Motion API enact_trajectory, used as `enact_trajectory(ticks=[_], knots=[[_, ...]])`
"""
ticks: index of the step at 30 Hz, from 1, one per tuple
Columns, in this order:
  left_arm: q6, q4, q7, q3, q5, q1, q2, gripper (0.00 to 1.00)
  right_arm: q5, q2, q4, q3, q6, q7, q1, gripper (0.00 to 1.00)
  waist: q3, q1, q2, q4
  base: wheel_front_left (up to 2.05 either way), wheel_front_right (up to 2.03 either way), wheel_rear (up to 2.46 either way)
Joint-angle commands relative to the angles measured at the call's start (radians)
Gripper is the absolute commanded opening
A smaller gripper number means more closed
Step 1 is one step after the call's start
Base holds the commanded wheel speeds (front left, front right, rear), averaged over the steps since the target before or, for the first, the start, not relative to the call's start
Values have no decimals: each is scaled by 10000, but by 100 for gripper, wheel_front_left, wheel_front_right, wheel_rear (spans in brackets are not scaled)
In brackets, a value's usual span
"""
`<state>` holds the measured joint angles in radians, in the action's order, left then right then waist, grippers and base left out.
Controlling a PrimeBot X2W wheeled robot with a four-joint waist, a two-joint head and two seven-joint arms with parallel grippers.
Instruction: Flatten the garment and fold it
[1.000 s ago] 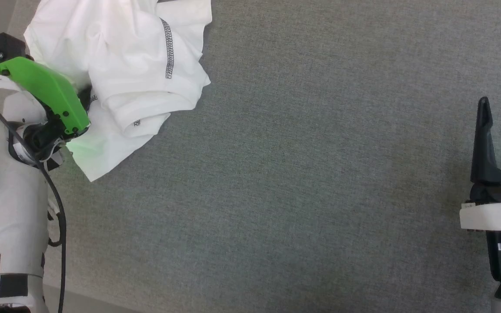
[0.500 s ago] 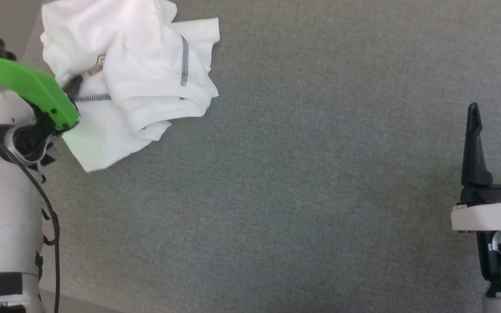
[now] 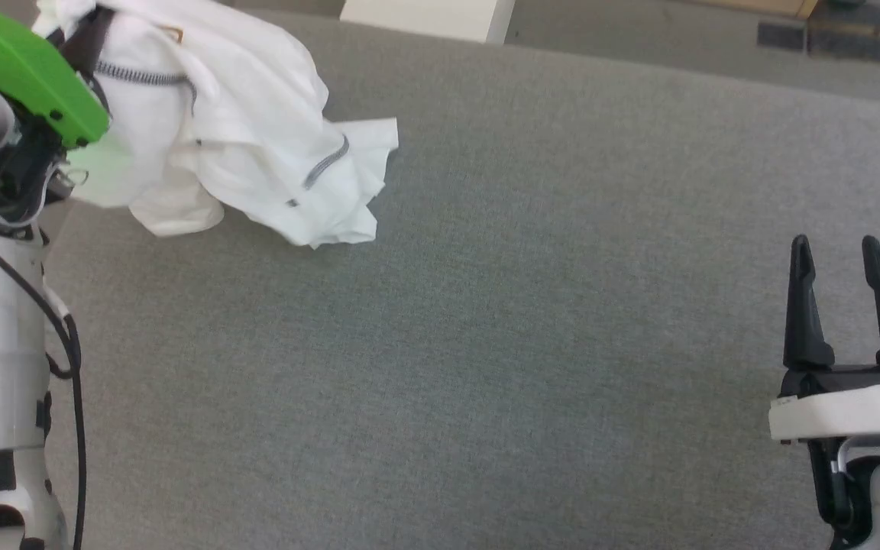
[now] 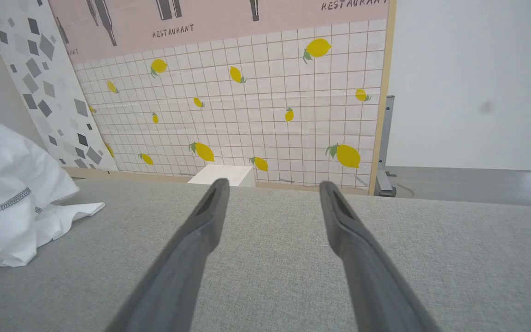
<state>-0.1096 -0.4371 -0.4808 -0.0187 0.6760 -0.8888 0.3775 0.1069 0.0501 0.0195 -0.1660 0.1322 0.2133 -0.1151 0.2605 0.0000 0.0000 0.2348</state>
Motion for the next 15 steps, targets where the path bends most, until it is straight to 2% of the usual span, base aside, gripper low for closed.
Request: enact_trajectory(ticks=[1,9,15], knots=[[-58,202,72,-56,131,-325,-78,0,141,1,-131,28,-15,133,141,100,-828,0,0,-162,0,0,0],[291,1005,61,-255,183,-1073,-607,0,511,1,-656,72,-15,380,425,100,-1713,0,0,-481,0,0,0],[688,1535,450,-323,281,-1757,-1354,0,628,1,-851,-13,-15,453,564,100,-2121,0,0,-846,0,0,0]])
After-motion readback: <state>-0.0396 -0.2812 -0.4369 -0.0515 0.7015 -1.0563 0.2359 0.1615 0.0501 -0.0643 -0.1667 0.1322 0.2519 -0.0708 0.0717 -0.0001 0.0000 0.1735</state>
